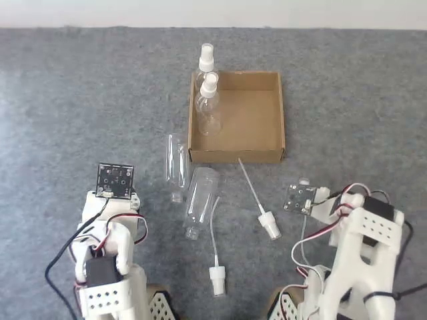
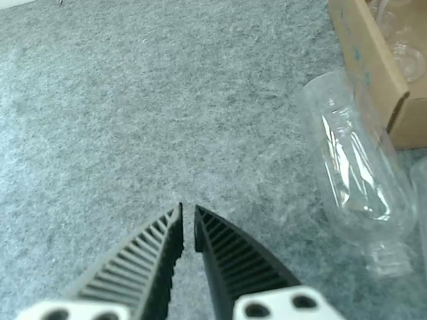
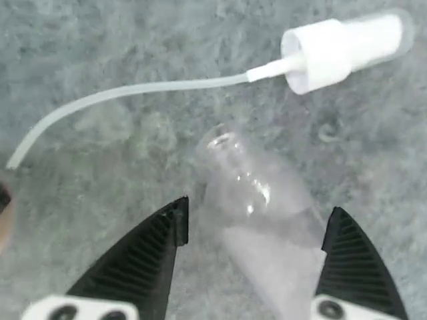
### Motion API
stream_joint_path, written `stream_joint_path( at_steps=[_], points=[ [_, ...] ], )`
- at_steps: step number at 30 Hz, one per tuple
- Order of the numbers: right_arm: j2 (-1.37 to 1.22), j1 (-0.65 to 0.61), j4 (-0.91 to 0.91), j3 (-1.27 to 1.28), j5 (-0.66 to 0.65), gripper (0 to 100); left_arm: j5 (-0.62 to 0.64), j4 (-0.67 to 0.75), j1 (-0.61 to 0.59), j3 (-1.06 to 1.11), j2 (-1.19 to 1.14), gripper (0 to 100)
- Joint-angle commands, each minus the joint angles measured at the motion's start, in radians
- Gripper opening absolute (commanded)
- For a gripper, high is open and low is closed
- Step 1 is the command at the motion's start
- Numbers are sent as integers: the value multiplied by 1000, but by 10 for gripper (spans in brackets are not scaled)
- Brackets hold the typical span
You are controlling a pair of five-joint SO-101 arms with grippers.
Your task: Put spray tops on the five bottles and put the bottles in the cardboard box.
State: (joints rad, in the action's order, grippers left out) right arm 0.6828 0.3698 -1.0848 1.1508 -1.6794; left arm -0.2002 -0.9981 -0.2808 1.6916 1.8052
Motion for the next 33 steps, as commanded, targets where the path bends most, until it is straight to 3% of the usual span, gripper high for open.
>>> stream_joint_path(
  at_steps=[1, 5, 11, 20, 33],
  points=[
    [31, 19, 96, 35, -9, 271, -8, 20, 2, -7, 15, 26],
    [31, 24, 213, 114, 9, 270, -8, 20, 2, -7, 15, 26],
    [33, 22, 366, 152, 210, 270, -8, 18, 2, -7, 14, 26],
    [44, 18, 374, 121, 436, 270, -8, 18, 2, -7, 14, 26],
    [35, -19, 372, 37, 954, 270, -8, 18, 2, -7, 14, 26]
  ],
)
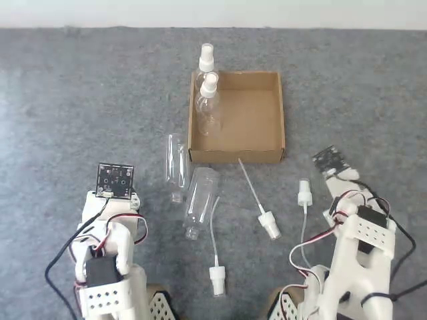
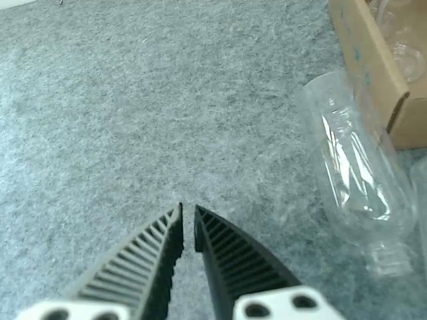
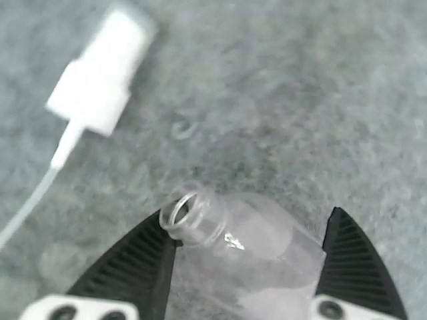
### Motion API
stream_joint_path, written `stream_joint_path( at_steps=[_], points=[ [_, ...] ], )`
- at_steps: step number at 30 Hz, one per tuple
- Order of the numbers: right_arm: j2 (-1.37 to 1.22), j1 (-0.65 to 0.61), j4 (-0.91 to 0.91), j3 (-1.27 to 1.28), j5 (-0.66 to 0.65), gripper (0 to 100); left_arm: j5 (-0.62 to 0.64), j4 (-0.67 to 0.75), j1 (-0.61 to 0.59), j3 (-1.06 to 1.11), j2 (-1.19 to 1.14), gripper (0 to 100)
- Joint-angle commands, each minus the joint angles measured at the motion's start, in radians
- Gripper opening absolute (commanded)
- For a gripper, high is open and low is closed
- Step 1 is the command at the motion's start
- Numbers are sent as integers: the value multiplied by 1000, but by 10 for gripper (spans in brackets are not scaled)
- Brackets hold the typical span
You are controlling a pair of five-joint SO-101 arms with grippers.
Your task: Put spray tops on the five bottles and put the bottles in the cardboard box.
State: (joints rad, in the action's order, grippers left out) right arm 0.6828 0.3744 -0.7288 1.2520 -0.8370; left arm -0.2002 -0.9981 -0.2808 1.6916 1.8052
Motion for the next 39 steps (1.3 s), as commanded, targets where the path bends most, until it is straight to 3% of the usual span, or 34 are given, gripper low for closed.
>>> stream_joint_path(
  at_steps=[1, 8, 13, 22, 29, 39],
  points=[
    [35, -35, 16, -64, 149, 270, -8, 18, 2, -7, 14, 26],
    [33, -130, 10, -64, 387, 270, -8, 18, 2, -7, 14, 26],
    [31, -154, 5, -69, 397, 273, -8, 18, 2, -7, 14, 26],
    [31, -159, -257, -252, 318, 279, -8, 18, 2, -7, 14, 26],
    [31, -159, -280, -285, 315, 362, -8, 18, 2, -7, 14, 26],
    [31, -157, -495, -430, 127, 362, -8, 18, 2, -7, 14, 26]
  ],
)
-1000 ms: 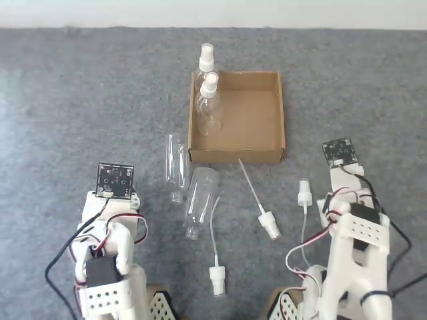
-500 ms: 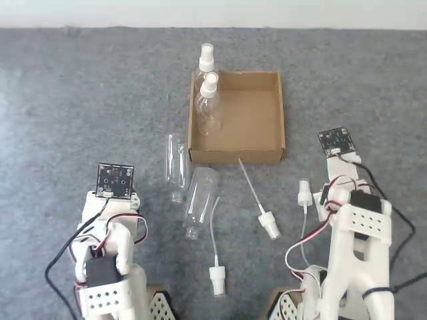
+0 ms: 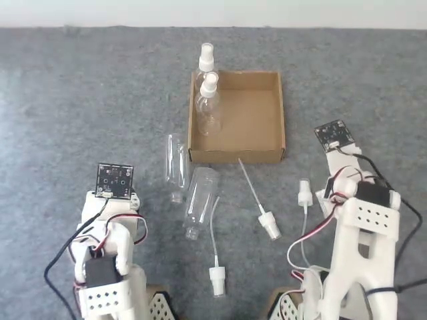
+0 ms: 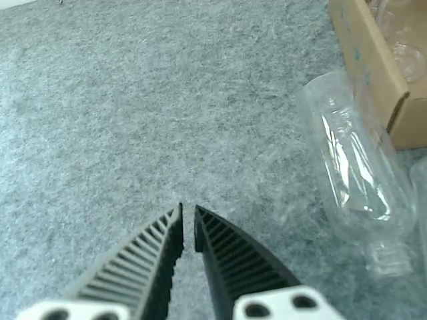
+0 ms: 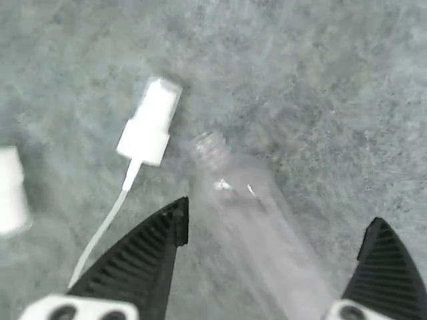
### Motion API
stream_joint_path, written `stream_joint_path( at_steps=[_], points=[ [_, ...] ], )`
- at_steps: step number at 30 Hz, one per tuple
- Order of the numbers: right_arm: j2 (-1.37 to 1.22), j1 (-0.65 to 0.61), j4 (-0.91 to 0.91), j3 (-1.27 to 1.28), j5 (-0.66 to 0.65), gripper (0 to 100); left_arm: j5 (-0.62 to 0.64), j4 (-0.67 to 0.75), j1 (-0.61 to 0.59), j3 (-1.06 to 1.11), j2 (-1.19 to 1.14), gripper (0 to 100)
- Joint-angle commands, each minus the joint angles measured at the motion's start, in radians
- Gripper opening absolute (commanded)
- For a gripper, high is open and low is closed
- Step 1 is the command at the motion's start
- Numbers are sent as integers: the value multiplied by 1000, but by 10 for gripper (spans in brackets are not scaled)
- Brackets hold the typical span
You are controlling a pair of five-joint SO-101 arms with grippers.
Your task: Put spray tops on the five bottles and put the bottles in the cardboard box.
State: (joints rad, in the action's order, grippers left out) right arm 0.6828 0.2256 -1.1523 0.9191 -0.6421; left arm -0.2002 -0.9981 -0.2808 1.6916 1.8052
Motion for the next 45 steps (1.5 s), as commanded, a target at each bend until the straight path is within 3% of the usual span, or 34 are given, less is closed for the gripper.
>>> stream_joint_path(
  at_steps=[1, 11, 17, 21, 26, 45],
  points=[
    [31, -8, -88, -109, -89, 362, -8, 18, 2, -7, 14, 26],
    [31, -8, -194, -137, -264, 360, -8, 18, 2, -7, 14, 24],
    [30, -8, -223, -137, -394, 277, -8, 18, 2, -7, 14, 25],
    [30, -8, -225, -137, -437, 289, -8, 18, 2, -7, 14, 25],
    [4, -8, -219, -141, -443, 288, -8, 17, 2, -7, 14, 26],
    [-492, -12, -257, -454, -443, 286, -49, -3, 8, -7, 14, 26]
  ],
)
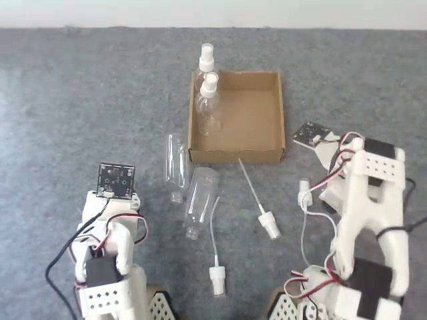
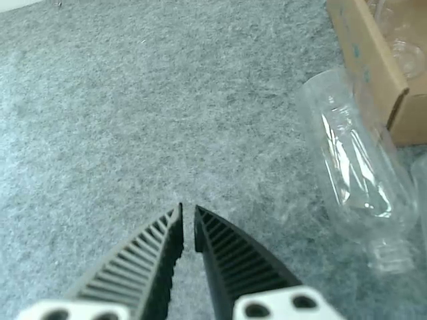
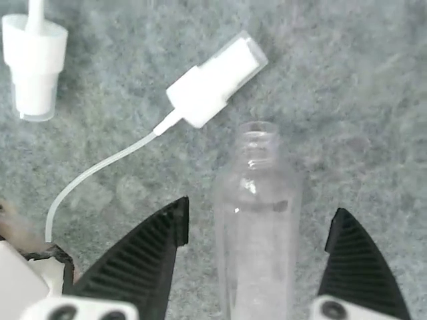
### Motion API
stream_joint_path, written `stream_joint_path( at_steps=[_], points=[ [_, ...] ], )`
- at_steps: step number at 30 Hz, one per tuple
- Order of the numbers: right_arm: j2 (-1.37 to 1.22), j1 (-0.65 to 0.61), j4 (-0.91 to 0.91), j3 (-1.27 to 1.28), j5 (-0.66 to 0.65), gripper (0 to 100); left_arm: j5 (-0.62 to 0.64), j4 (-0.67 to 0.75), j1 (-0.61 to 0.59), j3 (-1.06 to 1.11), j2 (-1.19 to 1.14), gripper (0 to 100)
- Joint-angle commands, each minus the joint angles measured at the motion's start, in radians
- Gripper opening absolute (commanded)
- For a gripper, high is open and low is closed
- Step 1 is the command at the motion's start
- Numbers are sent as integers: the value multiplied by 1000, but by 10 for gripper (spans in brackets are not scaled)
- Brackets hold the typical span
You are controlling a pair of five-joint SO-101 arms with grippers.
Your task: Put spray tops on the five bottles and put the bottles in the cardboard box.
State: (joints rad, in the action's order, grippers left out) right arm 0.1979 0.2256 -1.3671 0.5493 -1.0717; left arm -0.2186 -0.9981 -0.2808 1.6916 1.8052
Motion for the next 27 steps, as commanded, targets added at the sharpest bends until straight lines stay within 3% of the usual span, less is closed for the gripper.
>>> stream_joint_path(
  at_steps=[1, 7, 27],
  points=[
    [-21, -21, -59, -97, -14, 286, -31, -11, 9, -7, 14, 26],
    [-102, -77, -93, -130, -11, 285, -31, -14, 9, -7, 14, 26],
    [-186, -18, -50, -187, -14, 288, -31, -15, 9, -7, 14, 26]
  ],
)
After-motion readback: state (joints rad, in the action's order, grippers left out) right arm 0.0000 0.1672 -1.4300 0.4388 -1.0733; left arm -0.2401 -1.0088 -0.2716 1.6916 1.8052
